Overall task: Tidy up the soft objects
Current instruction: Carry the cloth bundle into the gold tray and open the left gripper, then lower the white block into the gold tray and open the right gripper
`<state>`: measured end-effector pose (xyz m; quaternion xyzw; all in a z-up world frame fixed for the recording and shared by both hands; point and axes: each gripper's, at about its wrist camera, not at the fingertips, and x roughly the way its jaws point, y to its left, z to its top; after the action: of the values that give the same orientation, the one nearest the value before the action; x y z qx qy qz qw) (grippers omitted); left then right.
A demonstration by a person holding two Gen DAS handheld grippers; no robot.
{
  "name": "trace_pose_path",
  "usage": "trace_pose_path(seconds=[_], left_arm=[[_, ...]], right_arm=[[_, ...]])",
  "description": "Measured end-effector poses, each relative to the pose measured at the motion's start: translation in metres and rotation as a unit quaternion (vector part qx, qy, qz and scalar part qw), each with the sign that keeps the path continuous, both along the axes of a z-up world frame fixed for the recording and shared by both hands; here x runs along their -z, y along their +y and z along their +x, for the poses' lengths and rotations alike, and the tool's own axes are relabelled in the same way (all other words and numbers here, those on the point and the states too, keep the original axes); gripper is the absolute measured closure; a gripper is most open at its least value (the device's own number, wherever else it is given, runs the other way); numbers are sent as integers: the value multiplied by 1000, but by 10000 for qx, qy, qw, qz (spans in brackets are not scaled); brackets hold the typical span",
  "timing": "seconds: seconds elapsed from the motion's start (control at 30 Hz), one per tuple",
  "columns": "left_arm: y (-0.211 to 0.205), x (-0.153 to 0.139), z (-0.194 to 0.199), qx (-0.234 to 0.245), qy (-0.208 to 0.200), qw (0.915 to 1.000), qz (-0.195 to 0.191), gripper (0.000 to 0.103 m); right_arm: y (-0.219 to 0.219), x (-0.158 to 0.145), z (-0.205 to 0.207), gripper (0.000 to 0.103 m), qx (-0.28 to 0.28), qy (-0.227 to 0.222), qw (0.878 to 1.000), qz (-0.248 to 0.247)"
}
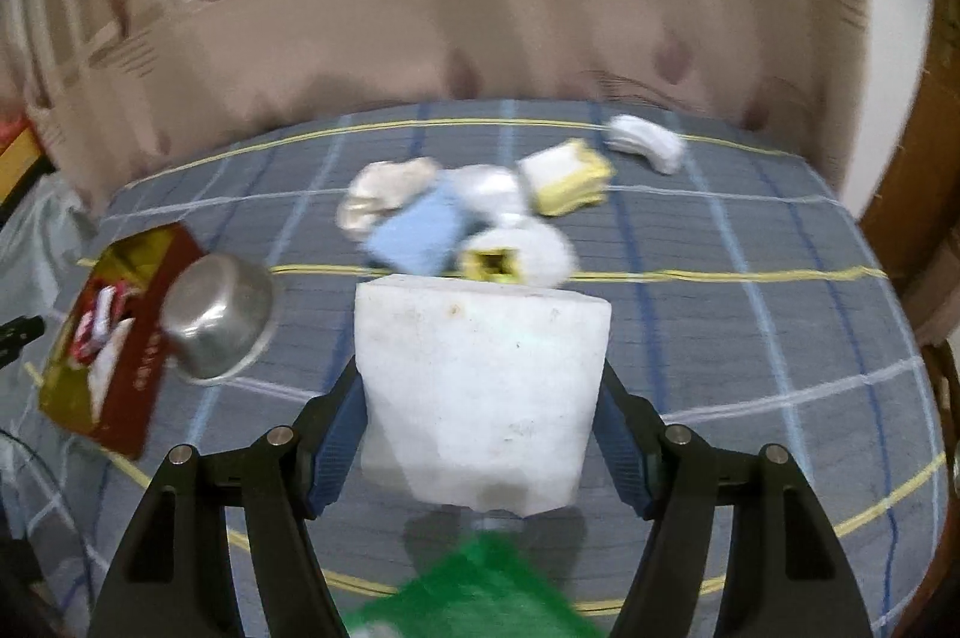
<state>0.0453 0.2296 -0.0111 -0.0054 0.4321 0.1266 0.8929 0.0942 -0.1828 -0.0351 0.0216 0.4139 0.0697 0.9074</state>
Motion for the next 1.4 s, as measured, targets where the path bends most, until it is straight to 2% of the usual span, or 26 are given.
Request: trace_pose_path(seconds=[0.27, 0.5, 0.77, 0.97, 1.17, 1.4], left_arm=[[17, 3, -22, -212, -88, 9997, -115, 60], [35, 2, -35, -413, -205, 9982, -395, 60], [59, -2, -44, -755, -260, 9961, -384, 60], [67, -4, -46, -821, -285, 9955, -375, 60], [72, -3, -48, -886, -253, 9950, -372, 60], [84, 2, -52, -1061, -205, 9921, -643, 60]], right_arm=[[89, -12, 1, 36, -997, 69, 9950, -36], [171, -20, 1, 36, -1864, 67, 9823, -170], [245, -27, -1, 36, -2585, -24, 9657, -238], [286, -12, -3, 36, -2906, 161, 9561, -337], [305, 7, -8, 36, -3051, 343, 9507, -433], [320, 30, -13, 36, -3119, 498, 9468, -622]])
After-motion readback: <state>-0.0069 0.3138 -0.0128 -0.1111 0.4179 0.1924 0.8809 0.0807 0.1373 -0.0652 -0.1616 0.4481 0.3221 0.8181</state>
